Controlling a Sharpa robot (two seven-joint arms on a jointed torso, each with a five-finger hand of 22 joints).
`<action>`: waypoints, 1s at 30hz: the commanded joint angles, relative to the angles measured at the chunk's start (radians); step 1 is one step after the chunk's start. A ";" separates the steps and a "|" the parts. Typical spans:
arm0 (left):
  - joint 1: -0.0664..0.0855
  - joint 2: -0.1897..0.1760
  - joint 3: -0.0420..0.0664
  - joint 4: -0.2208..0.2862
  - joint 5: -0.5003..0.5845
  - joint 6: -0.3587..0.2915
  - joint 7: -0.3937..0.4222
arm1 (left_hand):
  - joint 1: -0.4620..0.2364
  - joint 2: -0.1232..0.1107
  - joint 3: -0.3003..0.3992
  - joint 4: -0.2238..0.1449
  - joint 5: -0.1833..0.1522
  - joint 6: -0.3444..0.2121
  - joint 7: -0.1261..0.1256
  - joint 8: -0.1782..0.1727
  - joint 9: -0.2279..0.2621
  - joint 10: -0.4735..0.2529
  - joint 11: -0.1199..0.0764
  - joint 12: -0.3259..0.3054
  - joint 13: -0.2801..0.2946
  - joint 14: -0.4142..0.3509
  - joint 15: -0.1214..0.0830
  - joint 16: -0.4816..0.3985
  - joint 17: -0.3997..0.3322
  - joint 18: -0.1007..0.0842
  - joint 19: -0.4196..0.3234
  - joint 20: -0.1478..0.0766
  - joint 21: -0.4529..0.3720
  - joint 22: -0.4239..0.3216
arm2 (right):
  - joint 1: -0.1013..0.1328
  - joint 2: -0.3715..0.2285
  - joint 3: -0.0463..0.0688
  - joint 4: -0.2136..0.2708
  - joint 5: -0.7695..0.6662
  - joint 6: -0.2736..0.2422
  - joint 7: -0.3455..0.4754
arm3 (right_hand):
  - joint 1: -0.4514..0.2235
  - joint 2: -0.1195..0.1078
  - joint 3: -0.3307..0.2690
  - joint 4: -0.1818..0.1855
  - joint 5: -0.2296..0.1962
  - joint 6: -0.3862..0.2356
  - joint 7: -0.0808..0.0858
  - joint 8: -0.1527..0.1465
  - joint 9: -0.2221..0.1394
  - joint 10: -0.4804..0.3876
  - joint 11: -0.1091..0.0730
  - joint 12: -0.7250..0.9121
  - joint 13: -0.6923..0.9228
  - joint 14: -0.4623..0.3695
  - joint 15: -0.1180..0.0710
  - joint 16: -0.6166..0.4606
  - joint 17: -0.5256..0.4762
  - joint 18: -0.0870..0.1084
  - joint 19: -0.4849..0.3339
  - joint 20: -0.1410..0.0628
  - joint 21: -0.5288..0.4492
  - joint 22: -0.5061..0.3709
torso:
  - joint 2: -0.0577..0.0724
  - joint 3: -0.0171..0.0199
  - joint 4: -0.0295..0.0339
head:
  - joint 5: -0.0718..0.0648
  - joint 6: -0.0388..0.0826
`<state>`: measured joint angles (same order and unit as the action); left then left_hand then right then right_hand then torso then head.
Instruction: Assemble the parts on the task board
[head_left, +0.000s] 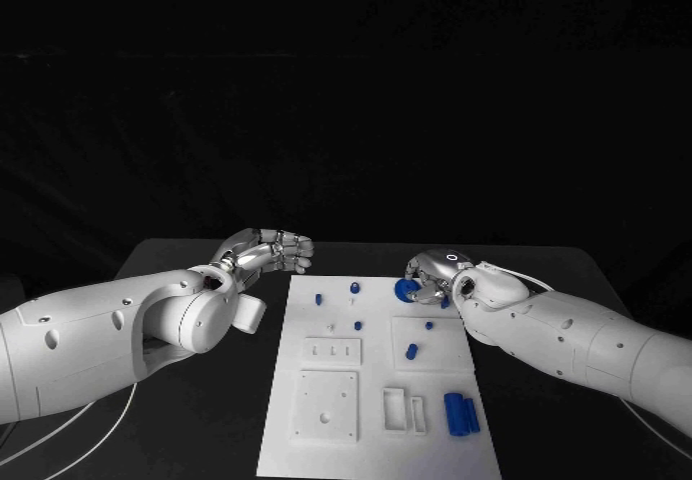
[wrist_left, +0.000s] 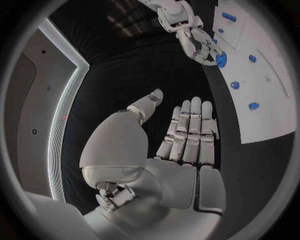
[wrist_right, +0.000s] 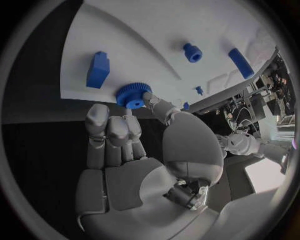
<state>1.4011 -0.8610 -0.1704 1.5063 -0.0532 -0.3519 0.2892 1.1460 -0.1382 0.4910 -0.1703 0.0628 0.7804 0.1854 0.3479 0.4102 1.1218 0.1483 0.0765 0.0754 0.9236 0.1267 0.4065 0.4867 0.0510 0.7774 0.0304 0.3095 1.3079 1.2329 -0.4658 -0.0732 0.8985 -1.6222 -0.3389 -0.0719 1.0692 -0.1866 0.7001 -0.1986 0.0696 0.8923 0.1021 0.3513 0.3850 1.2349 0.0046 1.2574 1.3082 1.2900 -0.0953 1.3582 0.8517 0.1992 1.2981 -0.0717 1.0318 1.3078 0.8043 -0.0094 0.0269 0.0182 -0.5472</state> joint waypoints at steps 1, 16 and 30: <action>0.004 -0.001 0.001 0.003 -0.005 0.008 0.010 | -0.011 0.002 0.000 -0.004 0.001 0.009 0.001 -0.007 -0.002 0.004 0.004 -0.006 -0.001 0.002 0.003 -0.005 0.001 0.018 -0.006 -0.002 0.007 0.022 | -0.009 -0.009 -0.006 0.033 -0.050 0.016 -0.055 | -0.012 -0.004 0.004 0.008 0.009 0.076 0.011 0.011 0.011 0.004 -0.003 0.001 0.001 0.000 -0.011 -0.006 0.003 0.063 -0.003 0.001 0.006 0.018 | -0.001 -0.0007 -0.0010 | 0.001 0.003; 0.004 -0.006 0.001 0.005 -0.009 0.003 0.012 | -0.011 0.002 0.001 -0.005 0.002 0.010 0.001 -0.007 -0.002 0.005 0.004 -0.006 -0.001 0.003 0.003 -0.006 0.002 0.018 -0.007 -0.002 0.007 0.022 | 0.013 -0.018 0.001 0.192 -0.257 -0.095 -0.164 | 0.006 -0.062 0.062 0.075 -0.015 0.092 0.005 0.009 0.015 0.021 -0.009 0.004 0.005 0.007 -0.016 -0.016 0.017 0.063 0.009 -0.008 0.014 0.015 | 0.000 -0.0004 0.0004 | 0.001 0.014; 0.004 -0.004 0.001 0.008 -0.010 0.004 0.013 | -0.012 0.003 0.002 -0.006 0.002 0.010 0.001 -0.007 -0.002 0.005 0.004 -0.006 -0.001 0.003 0.003 -0.006 0.003 0.018 -0.007 -0.002 0.008 0.022 | 0.011 0.053 -0.013 0.232 -0.355 -0.118 -0.194 | 0.019 -0.086 0.085 0.103 -0.018 0.095 0.004 0.008 0.018 0.024 -0.010 -0.001 0.002 0.010 -0.017 -0.021 0.022 0.063 0.013 -0.009 0.018 0.014 | 0.001 -0.0017 0.0029 | 0.007 0.014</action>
<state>1.4011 -0.8674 -0.1706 1.5113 -0.0568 -0.3525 0.2898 1.1421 -0.1343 0.4910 -0.1703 0.0628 0.7841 0.1890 0.3479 0.4095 1.1218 0.1483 0.0765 0.0754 0.9236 0.1268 0.4065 0.4884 0.0601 0.7774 0.0304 0.3134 1.3074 1.2451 -0.4161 -0.0859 1.1332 -1.9196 -0.4410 -0.2449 1.0887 -0.2652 0.7864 -0.1005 0.0579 0.9293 0.0833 0.3585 0.4010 1.2528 -0.0055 1.2574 1.3080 1.2977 -0.1086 1.3427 0.8726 0.1992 1.3094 -0.0786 1.0454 1.3076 0.8051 -0.0103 0.0290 0.0239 -0.5333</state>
